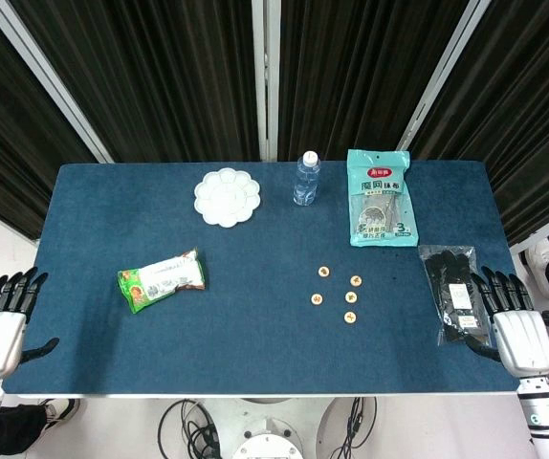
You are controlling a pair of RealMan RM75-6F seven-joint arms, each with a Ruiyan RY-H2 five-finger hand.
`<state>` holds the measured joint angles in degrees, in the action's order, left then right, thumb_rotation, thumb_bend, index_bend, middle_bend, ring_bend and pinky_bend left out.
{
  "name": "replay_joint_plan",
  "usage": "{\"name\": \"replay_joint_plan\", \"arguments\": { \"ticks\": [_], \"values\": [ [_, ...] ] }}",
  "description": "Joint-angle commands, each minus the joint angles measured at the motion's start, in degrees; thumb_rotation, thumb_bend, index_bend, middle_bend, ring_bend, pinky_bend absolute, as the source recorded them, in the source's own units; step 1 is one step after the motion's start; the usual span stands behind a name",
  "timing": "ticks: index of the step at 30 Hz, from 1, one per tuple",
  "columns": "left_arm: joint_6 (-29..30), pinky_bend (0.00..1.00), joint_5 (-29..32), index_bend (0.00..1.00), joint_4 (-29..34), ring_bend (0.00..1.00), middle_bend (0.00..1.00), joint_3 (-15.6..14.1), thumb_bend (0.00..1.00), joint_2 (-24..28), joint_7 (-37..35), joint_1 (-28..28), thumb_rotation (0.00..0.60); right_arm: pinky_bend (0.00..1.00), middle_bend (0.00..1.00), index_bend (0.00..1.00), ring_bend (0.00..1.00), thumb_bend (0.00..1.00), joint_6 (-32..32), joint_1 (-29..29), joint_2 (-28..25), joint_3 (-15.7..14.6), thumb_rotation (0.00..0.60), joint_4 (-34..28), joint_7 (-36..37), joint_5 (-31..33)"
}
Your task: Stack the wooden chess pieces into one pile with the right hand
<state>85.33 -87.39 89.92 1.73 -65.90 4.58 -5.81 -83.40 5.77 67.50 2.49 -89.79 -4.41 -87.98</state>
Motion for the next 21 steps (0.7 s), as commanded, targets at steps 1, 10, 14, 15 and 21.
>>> {"name": "replay_joint_plan", "arguments": {
  "ticks": [1, 10, 14, 15, 21],
  "values": [
    [0.15, 0.00, -0.07, 0.04, -0.18, 0.00, 0.00, 0.07, 0.00, -0.04, -0.12, -0.01, 0.600, 0.00, 0.00, 0.00, 0.00, 0.05, 0.33, 0.15, 0.26, 0.06, 0.600, 0.20, 0.07, 0.23],
    [0.79, 0.00, -1.03, 0.04, 0.17, 0.00, 0.00, -0.24, 0.00, 0.05, -0.25, 0.14, 0.600, 0.00, 0.00, 0.00, 0.00, 0.04, 0.68, 0.63, 0.39, -0.14, 0.600, -0.17, -0.98, -0.43],
    [1.32, 0.00, -0.86, 0.04, 0.48, 0.00, 0.00, -0.13, 0.00, 0.26, -0.15, 0.44, 0.600, 0.00, 0.00, 0.00, 0.00, 0.04, 0.92, 1.56, -0.41, 0.11, 0.600, -1.81, -2.46, -1.65],
    [1.50, 0.00, -0.75, 0.04, 0.52, 0.00, 0.00, -0.06, 0.00, 0.29, -0.10, 0.55, 0.600, 0.00, 0.00, 0.00, 0.00, 0.04, 1.57, 2.24, -0.65, 0.33, 0.600, -2.42, -3.02, -1.93],
    [1.60, 0.00, -1.06, 0.04, 0.62, 0.00, 0.00, -0.13, 0.00, 0.34, -0.82, 0.56, 0.600, 0.00, 0.00, 0.00, 0.00, 0.04, 10.32, 8.47, -0.56, 2.45, 0.600, -5.18, -4.63, -0.23]
  ]
}}
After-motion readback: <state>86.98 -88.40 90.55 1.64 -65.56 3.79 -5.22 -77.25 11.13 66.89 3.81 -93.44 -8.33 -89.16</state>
